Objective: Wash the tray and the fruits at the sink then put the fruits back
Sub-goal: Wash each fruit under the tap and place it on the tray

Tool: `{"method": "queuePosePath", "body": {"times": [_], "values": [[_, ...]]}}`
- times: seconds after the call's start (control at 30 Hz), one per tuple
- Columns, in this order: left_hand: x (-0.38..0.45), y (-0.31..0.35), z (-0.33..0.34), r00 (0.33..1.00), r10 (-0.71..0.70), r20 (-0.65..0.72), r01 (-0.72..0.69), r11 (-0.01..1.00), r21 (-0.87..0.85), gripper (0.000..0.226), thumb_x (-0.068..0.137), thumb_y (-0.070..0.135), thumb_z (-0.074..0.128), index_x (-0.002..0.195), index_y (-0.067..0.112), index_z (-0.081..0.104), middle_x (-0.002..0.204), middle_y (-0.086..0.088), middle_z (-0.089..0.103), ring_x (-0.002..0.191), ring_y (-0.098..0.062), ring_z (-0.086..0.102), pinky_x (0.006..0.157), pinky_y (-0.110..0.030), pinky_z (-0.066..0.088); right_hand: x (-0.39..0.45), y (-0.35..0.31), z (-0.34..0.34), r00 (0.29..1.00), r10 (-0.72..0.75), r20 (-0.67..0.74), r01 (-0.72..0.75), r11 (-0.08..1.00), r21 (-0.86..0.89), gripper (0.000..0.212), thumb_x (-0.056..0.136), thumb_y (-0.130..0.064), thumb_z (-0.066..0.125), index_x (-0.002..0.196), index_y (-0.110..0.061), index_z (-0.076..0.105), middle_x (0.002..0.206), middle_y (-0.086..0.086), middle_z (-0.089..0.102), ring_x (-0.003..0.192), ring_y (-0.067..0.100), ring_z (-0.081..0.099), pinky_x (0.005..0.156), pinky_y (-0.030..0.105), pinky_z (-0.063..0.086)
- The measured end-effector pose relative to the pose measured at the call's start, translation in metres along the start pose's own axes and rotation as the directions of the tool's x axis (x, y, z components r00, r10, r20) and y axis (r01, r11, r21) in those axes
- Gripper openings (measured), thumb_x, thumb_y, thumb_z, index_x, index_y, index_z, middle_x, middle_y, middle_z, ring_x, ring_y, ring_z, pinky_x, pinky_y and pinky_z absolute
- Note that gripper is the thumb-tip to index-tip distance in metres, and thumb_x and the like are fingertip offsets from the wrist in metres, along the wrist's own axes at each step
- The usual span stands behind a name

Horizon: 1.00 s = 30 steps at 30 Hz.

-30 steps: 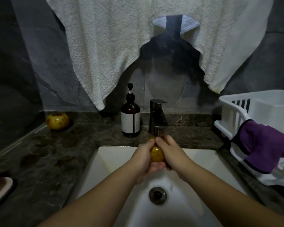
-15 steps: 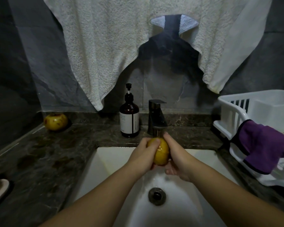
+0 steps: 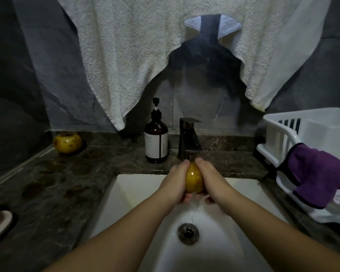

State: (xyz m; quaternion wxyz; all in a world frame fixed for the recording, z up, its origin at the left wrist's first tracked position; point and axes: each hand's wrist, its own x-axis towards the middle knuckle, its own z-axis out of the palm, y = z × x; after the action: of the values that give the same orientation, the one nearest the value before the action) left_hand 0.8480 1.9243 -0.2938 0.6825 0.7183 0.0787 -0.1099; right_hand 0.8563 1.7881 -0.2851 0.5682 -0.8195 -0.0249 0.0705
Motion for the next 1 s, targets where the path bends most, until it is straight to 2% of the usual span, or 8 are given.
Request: {"method": "queuePosePath", "body": {"times": [0.13,0.27,0.37,0.5,0.6,0.73,0.87,1.0], "values": [[-0.009,0.002,0.000,0.993,-0.110,0.039,0.111,0.994,-0.019,0.067,0.096,0.079,0.036,0.120,0.022,0.061,0.072,-0.006,0.072,0.060,-0.017,0.064,0.055,-0.026,0.051,-0.001,0.005,0.003,0.997,-0.075,-0.034,0.070,0.990,-0.121,0.048,0.097,-0.067,0.044,0.131,-0.034,0.049,0.114,0.004,0.063,0.095,0.020,0.065,0.067,0.032,0.054],[-0.005,0.001,0.002,0.996,0.048,-0.072,-0.043,0.997,0.066,0.057,0.098,0.074,0.038,0.130,0.030,0.054,0.096,-0.006,0.071,0.073,-0.020,0.069,0.063,-0.035,0.057,0.002,0.002,0.003,0.996,0.078,0.042,-0.080,0.996,0.044,0.044,0.098,-0.073,0.035,0.119,-0.039,0.053,0.085,0.003,0.066,0.061,0.015,0.061,0.045,0.021,0.039],[-0.011,0.002,-0.001,0.995,-0.082,0.054,0.084,0.996,-0.037,0.068,0.095,0.080,0.039,0.119,0.022,0.063,0.078,-0.010,0.073,0.055,-0.017,0.063,0.053,-0.026,0.048,0.005,0.005,0.006,0.998,-0.063,-0.003,0.062,0.996,-0.058,0.027,0.101,-0.060,0.043,0.117,-0.042,0.053,0.105,0.006,0.064,0.081,0.019,0.066,0.052,0.026,0.048],[-0.005,-0.001,-0.002,0.997,0.044,-0.064,-0.041,0.998,0.056,0.054,0.095,0.076,0.044,0.127,0.034,0.055,0.106,-0.007,0.067,0.082,-0.021,0.070,0.063,-0.031,0.056,0.003,0.003,0.010,0.995,0.084,0.050,-0.085,0.996,0.024,0.043,0.099,-0.071,0.033,0.119,-0.038,0.053,0.093,0.007,0.062,0.064,0.017,0.061,0.045,0.023,0.042],[-0.010,-0.001,-0.005,0.994,-0.094,0.063,0.097,0.994,-0.052,0.063,0.093,0.079,0.045,0.130,0.029,0.056,0.098,-0.014,0.071,0.069,-0.023,0.073,0.054,-0.029,0.057,0.004,0.006,0.014,0.999,-0.049,0.004,0.049,0.991,-0.122,0.038,0.101,-0.066,0.036,0.123,-0.041,0.054,0.111,0.003,0.060,0.091,0.021,0.065,0.065,0.032,0.054],[-0.003,-0.003,-0.003,0.987,0.074,-0.141,-0.060,0.993,0.102,0.055,0.098,0.074,0.040,0.132,0.032,0.051,0.107,-0.005,0.065,0.091,-0.024,0.070,0.073,-0.041,0.064,0.003,-0.002,0.019,0.987,0.148,0.056,-0.151,0.987,0.061,0.054,0.098,-0.073,0.029,0.128,-0.034,0.052,0.101,0.010,0.065,0.069,0.019,0.064,0.050,0.023,0.048],[-0.013,0.000,-0.006,0.974,-0.210,0.081,0.219,0.967,-0.131,0.074,0.091,0.084,0.042,0.121,0.019,0.064,0.072,-0.007,0.066,0.052,-0.015,0.064,0.044,-0.021,0.047,0.006,0.005,0.021,0.993,-0.087,-0.077,0.074,0.985,-0.154,0.040,0.102,-0.062,0.036,0.129,-0.038,0.052,0.118,0.005,0.056,0.099,0.021,0.061,0.085,0.044,0.056],[-0.006,-0.004,-0.003,0.992,0.007,-0.123,-0.015,0.998,-0.062,0.056,0.097,0.073,0.047,0.132,0.030,0.055,0.099,-0.004,0.068,0.077,-0.017,0.068,0.059,-0.028,0.054,0.003,0.000,0.023,0.994,0.109,0.026,-0.111,0.991,0.073,0.040,0.099,-0.071,0.032,0.112,-0.040,0.053,0.110,0.009,0.065,0.088,0.023,0.067,0.060,0.029,0.054]]}}
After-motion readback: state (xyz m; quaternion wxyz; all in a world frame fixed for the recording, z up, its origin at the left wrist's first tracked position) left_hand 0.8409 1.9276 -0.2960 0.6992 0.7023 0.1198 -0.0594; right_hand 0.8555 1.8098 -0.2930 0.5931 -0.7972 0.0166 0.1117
